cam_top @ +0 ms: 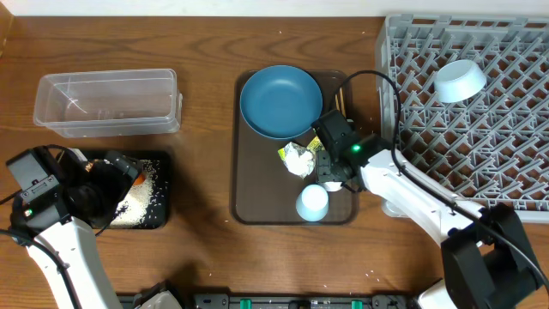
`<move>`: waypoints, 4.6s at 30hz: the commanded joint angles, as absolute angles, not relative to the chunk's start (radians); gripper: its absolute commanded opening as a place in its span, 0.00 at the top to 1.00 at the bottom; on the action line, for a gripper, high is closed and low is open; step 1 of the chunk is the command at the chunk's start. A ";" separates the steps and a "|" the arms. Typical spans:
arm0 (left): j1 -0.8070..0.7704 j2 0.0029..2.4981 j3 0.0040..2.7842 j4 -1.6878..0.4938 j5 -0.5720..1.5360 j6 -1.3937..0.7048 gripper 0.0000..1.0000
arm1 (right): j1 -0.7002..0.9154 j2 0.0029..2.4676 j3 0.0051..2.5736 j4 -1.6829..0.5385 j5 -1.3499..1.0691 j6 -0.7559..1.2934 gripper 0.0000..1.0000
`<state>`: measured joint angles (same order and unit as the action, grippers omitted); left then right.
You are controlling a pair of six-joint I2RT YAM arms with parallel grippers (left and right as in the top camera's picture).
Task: Sort waste into correct bins and load items into the dishwasher rack
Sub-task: 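Carry the white cup into the rack's right side and release, then reach the right gripper to the light-blue cup and grasp it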
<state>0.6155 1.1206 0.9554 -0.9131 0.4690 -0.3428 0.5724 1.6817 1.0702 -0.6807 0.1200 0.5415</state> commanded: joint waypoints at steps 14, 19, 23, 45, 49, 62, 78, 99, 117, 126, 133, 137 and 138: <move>0.622 1.122 0.958 -0.915 0.479 -0.334 0.02 | 0.413 1.391 1.099 -0.705 0.053 0.535 0.43; 0.622 1.122 0.958 -0.915 0.478 -0.334 0.02 | 0.243 1.283 1.099 -0.742 0.047 0.473 0.43; 0.622 1.122 0.958 -0.915 0.478 -0.334 0.02 | 0.096 1.213 1.100 -0.748 0.047 0.435 0.44; 0.622 1.122 0.958 -0.915 0.478 -0.334 0.02 | -0.496 1.317 1.100 -0.430 0.075 0.417 0.41; 0.622 1.122 0.958 -0.915 0.478 -0.334 0.02 | -0.521 1.415 1.100 -0.382 0.083 0.394 0.31; 0.622 1.122 0.958 -0.915 0.478 -0.334 0.02 | -0.530 1.473 1.140 -0.400 -0.056 0.387 0.13; 0.622 1.122 0.958 -0.915 0.478 -0.334 0.02 | -0.194 1.223 1.223 -0.616 -0.580 0.252 0.11; 0.622 1.122 0.958 -0.915 0.478 -0.334 0.02 | 0.666 1.586 1.212 -0.849 -0.040 0.149 0.03; 0.622 1.122 0.958 -0.915 0.478 -0.334 0.02 | 0.722 1.778 1.209 -0.987 -0.095 0.292 0.09; 0.622 1.122 0.958 -0.915 0.478 -0.334 0.02 | 0.735 1.813 1.209 -0.957 -0.094 0.292 0.12; 0.622 1.122 0.958 -0.915 0.478 -0.334 0.02 | 0.734 1.813 1.209 -0.957 -0.072 0.292 0.15; 0.622 1.122 0.958 -0.915 0.478 -0.334 0.02 | 0.734 1.813 1.210 -0.958 -0.067 0.292 0.17; 0.622 1.122 0.958 -0.915 0.478 -0.334 0.02 | 0.734 1.813 1.210 -0.960 -0.067 0.292 0.19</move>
